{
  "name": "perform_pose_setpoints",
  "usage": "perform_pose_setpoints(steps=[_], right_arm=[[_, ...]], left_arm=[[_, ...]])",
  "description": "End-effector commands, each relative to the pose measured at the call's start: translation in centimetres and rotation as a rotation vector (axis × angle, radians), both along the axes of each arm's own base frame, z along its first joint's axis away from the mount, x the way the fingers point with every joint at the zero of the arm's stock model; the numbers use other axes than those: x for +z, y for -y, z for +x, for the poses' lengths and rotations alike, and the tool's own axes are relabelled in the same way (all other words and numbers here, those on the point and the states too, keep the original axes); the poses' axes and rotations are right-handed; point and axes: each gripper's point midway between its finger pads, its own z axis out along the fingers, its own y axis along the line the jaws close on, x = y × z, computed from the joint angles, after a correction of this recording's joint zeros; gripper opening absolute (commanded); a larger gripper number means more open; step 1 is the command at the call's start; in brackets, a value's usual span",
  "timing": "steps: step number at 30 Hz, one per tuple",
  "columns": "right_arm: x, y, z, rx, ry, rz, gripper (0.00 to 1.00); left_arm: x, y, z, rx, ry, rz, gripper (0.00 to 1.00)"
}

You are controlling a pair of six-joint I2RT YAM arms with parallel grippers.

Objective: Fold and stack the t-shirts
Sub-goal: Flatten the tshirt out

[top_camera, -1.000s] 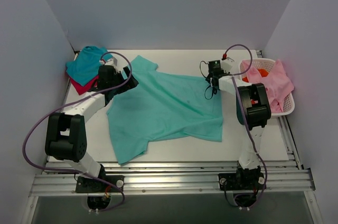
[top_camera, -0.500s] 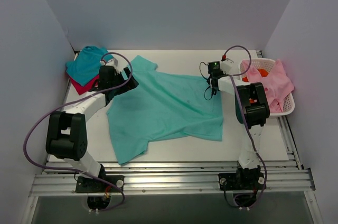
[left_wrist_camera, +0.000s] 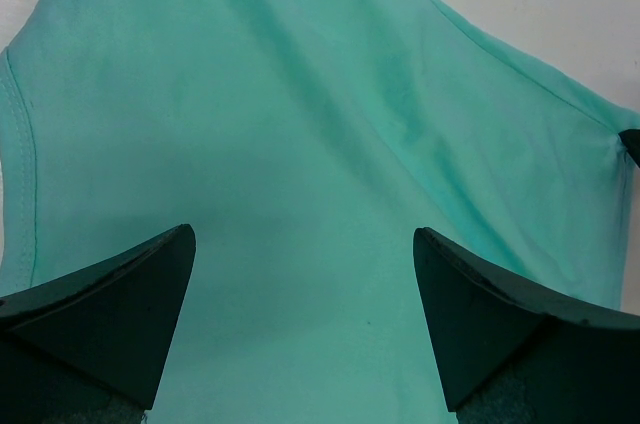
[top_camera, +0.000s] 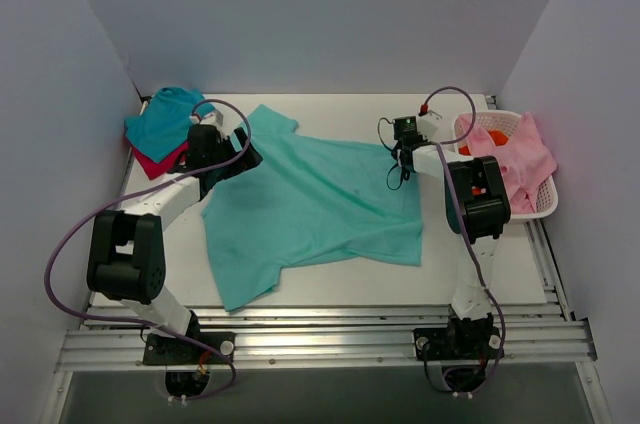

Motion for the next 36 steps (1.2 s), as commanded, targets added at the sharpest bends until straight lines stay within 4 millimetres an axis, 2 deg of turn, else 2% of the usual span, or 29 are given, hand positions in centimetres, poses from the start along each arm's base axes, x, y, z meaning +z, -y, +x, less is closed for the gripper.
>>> perform_pose_setpoints(steps=[1, 8, 14, 16, 17, 18, 20, 21, 26, 27, 28, 29, 30, 32, 34, 35, 36], right_arm=[[1.7, -0.1, -0.1, 0.005, 0.018, 0.009, 0.00], [6.4, 0.1, 0.9, 0.000, 0.076, 0.004, 0.00], [7.7, 0.5, 2.6, -0.008, 0.082, -0.009, 0.00], [7.1, 0.9, 3.2, -0.013, 0.074, -0.012, 0.00], [7.8, 0.9, 4.2, -0.013, 0.095, -0.008, 0.00], [6.5, 1.3, 4.7, -0.017, 0.074, -0.014, 0.00], [5.6, 1.8, 5.6, -0.022, 0.051, -0.016, 0.00], [5.2, 1.8, 7.0, -0.024, 0.058, -0.011, 0.00], [3.9, 3.8, 11.3, -0.055, 0.083, 0.018, 0.00], [2.0, 3.9, 12.0, -0.051, 0.064, 0.029, 0.00], [3.6, 4.4, 13.5, -0.058, 0.117, 0.043, 0.00], [3.4, 4.5, 14.2, -0.056, 0.134, 0.052, 0.00], [2.8, 4.1, 15.4, -0.028, 0.171, 0.085, 0.10], [3.4, 4.3, 16.8, -0.004, 0.218, 0.128, 0.42], [4.3, 3.7, 17.4, 0.026, 0.252, 0.160, 0.81], [4.6, 3.6, 17.2, 0.036, 0.252, 0.154, 0.85], [6.0, 3.5, 16.7, 0.049, 0.271, 0.143, 0.85]], left_arm=[[0.8, 0.0, 1.0, -0.005, 0.044, 0.003, 1.00], [0.7, 0.0, 1.0, -0.007, 0.042, 0.001, 1.00], [0.8, 0.0, 1.1, -0.008, 0.042, 0.003, 1.00], [0.7, 0.0, 1.1, -0.009, 0.041, 0.002, 1.00], [0.7, 0.0, 1.1, -0.008, 0.039, 0.003, 1.00], [0.7, 0.0, 1.1, -0.009, 0.041, 0.004, 1.00], [0.5, 0.0, 1.2, -0.008, 0.037, 0.006, 1.00], [0.4, 0.0, 1.2, -0.007, 0.035, 0.007, 1.00], [-0.4, 0.3, 1.5, -0.013, 0.018, 0.007, 1.00], [-0.3, 0.3, 1.7, -0.015, 0.020, 0.006, 1.00], [-0.5, 0.3, 1.7, -0.014, 0.016, 0.009, 1.00], [-0.4, 0.3, 1.7, -0.014, 0.017, 0.008, 1.00], [-0.4, 0.4, 1.7, -0.016, 0.016, 0.009, 1.00], [-0.4, 0.4, 1.7, -0.015, 0.016, 0.010, 1.00], [0.0, 0.6, 1.8, -0.019, 0.025, 0.009, 1.00], [0.3, 0.7, 1.7, -0.019, 0.031, 0.007, 1.00], [0.9, 0.8, 1.7, -0.021, 0.048, 0.006, 1.00]])
